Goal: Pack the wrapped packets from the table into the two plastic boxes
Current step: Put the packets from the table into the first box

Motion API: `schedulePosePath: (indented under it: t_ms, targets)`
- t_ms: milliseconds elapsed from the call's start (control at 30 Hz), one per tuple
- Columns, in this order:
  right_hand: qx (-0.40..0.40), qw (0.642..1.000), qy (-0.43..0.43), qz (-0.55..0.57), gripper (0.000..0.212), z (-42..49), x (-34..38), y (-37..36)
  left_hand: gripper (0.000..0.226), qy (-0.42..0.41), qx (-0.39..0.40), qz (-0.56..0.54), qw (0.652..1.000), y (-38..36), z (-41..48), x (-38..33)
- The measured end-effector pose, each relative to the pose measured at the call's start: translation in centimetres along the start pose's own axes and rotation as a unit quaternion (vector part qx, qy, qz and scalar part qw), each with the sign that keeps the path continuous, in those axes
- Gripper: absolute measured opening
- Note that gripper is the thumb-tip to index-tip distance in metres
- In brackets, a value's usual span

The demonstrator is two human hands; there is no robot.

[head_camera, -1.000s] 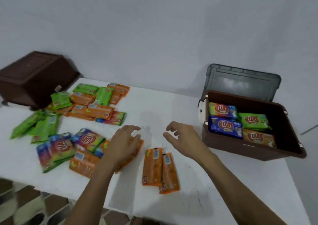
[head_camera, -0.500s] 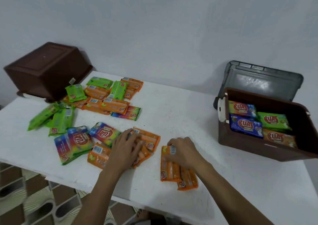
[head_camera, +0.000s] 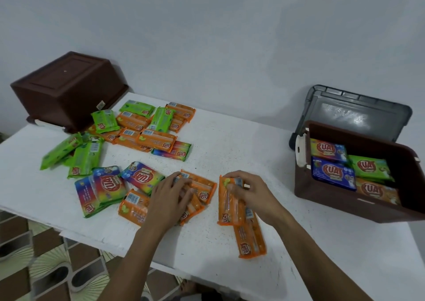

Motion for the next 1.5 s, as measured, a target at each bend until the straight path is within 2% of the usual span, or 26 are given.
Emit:
schedulePosePath:
  t_ms: [200, 333, 433, 500, 567, 667, 833, 1100, 1333, 1500]
  targets:
    - [0.016, 0.97, -0.077, 0.229, 0.018, 0.2, 0.7, -0.8, 0.057, -0.002, -0.001, -0.002, 1.0, -0.2, 0.1, 0.4]
    - [0.016, 0.969, -0.071, 0.237, 0.038, 0.7, 1.2, -1.3, 0.059, -0.003, 0.004, -0.013, 1.0, -0.1, 0.2, 0.4]
    - [0.009, 0.945, -0.088, 0.314, 0.02, 1.2, 1.2, -1.6, 0.061, -0.001, 0.022, -0.035, 0.999, 0.2, 0.4, 0.4]
    - [-0.002, 0.932, -0.092, 0.35, 0.009, 1.5, 1.7, -1.6, 0.053, 0.001, 0.04, -0.044, 0.998, 0.5, 0.5, 0.3]
    - [0.003, 0.942, -0.08, 0.327, 0.016, 1.9, 2.1, -1.8, 0.04, 0.002, 0.049, -0.066, 0.997, 1.0, 0.8, 0.5]
    - [0.016, 0.957, -0.082, 0.277, 0.025, 2.6, 2.4, -2.3, 0.035, -0.002, 0.04, -0.118, 0.992, 2.4, 1.3, 0.7]
    - [0.021, 0.956, -0.079, 0.282, 0.028, 4.0, 3.5, -3.5, 0.03, 0.026, 0.0, -0.168, 0.986, 5.7, 3.2, 2.2]
    - [0.016, 0.954, -0.072, 0.289, 0.027, 6.4, 5.5, -5.5, 0.02, -0.001, -0.079, -0.117, 0.99, 10.8, 10.2, 5.8]
    - [0.001, 0.955, -0.083, 0.286, 0.029, 7.9, 5.9, -5.9, 0.035, 0.045, -0.079, -0.043, 0.995, 10.6, 17.9, 6.4]
    - [-0.029, 0.95, -0.127, 0.285, 0.028, 8.6, 4.6, -6.4, 0.064, 0.103, -0.067, 0.02, 0.992, 9.1, 21.2, 5.9]
Point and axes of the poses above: each hand's wrist, its own z-axis towards the middle knuckle, its own y-axis out of the back of the hand, x = y × z, the point moved 4 cm from there along z, towards the middle knuckle, and after that the axes turned 11 degrees about -z, right-handed, at the moved point
